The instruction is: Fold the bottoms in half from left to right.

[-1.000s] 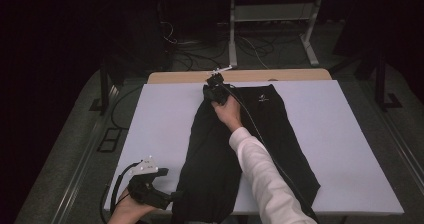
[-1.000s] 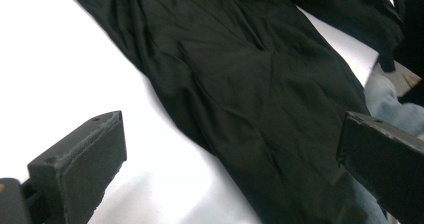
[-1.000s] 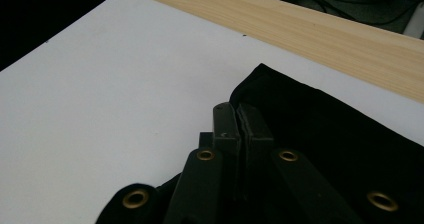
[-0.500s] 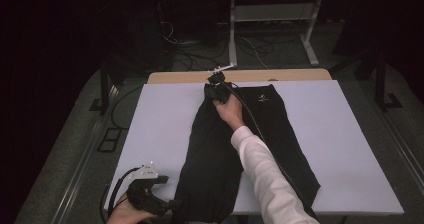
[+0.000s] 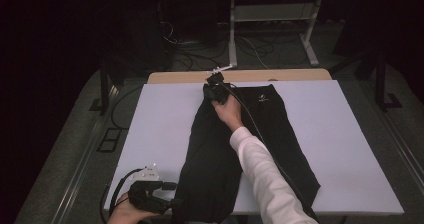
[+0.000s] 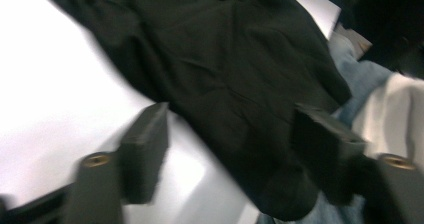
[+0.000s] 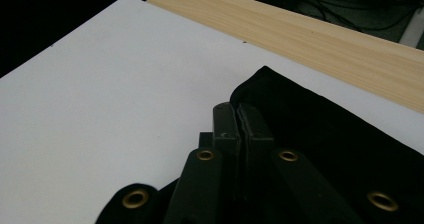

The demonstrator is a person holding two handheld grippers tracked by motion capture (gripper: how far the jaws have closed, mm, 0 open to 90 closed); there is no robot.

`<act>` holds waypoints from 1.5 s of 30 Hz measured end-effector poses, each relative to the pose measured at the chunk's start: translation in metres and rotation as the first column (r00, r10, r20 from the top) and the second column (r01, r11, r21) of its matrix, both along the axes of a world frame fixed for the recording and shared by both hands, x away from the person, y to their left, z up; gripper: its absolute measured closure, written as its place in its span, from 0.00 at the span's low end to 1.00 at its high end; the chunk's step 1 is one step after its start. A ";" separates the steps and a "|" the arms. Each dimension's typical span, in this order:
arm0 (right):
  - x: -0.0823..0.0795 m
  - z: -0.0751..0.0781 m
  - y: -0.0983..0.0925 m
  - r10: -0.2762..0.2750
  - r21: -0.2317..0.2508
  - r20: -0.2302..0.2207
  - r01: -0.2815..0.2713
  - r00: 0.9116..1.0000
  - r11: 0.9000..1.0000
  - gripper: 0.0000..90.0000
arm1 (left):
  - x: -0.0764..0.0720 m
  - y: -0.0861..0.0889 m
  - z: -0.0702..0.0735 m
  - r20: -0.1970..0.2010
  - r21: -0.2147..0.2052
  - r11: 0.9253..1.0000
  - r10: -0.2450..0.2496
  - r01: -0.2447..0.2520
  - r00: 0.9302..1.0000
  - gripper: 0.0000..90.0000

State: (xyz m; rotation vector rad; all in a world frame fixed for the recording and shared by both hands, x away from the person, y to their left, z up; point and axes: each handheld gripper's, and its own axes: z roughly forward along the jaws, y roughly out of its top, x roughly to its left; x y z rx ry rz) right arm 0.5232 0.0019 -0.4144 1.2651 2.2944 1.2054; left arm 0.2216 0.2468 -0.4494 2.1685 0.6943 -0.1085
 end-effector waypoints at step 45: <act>0.002 0.032 -0.044 -0.048 0.021 0.040 0.047 0.998 0.999 0.96 | 0.007 -0.056 0.057 0.070 -0.133 0.971 -0.190 0.198 0.979 0.99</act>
